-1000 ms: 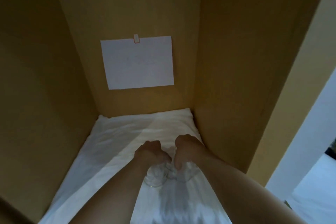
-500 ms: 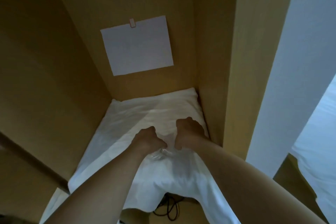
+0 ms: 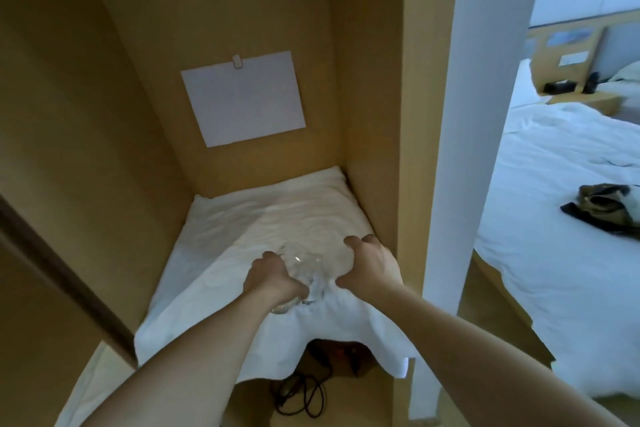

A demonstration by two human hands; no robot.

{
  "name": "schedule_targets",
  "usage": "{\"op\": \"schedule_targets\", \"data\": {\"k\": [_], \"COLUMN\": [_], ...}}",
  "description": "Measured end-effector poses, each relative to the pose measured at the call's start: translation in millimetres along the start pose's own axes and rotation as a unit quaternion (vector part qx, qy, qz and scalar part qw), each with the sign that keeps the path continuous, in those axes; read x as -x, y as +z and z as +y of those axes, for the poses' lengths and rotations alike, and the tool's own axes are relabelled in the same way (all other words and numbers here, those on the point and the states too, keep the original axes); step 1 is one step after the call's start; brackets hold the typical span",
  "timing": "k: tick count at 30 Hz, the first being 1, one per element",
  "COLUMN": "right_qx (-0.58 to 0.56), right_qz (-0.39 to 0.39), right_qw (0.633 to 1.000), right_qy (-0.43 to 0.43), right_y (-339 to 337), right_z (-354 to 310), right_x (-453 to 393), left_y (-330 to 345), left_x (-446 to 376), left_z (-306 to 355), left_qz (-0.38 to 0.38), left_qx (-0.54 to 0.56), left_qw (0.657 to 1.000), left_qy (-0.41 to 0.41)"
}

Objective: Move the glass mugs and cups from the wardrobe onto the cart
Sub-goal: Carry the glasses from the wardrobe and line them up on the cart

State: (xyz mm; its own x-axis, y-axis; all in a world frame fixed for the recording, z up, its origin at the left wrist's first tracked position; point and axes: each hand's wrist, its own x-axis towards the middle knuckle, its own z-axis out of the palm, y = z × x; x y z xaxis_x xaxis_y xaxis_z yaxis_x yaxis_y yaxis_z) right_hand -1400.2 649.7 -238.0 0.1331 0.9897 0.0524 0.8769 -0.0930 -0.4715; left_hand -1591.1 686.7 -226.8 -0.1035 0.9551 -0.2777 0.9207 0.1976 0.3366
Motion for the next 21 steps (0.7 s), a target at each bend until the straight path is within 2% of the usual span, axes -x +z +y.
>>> {"op": "schedule_targets", "data": {"k": [9,13,17,21], "right_qx": [-0.049,-0.009,-0.033,-0.095], "right_qz": [0.090,0.142,0.214,0.313], "right_qw": [0.988,0.974,0.945,0.895], "right_qy": [0.112,0.178,0.244,0.303], "right_y": [-10,-36,-72,-108], "right_z": [-4,15,45,80], "right_x": [101,157,216,263], "left_y": [-10,10,29,47], "left_x": [61,89,132,185], "left_z": [-4,24,70,124], "left_qz": [0.026,0.026,0.016,0.032], "left_qx": [0.019,0.021,0.067,0.124], "left_qw": [0.983,0.964,0.941,0.908], "left_qy": [0.181,0.263,0.331,0.399]}}
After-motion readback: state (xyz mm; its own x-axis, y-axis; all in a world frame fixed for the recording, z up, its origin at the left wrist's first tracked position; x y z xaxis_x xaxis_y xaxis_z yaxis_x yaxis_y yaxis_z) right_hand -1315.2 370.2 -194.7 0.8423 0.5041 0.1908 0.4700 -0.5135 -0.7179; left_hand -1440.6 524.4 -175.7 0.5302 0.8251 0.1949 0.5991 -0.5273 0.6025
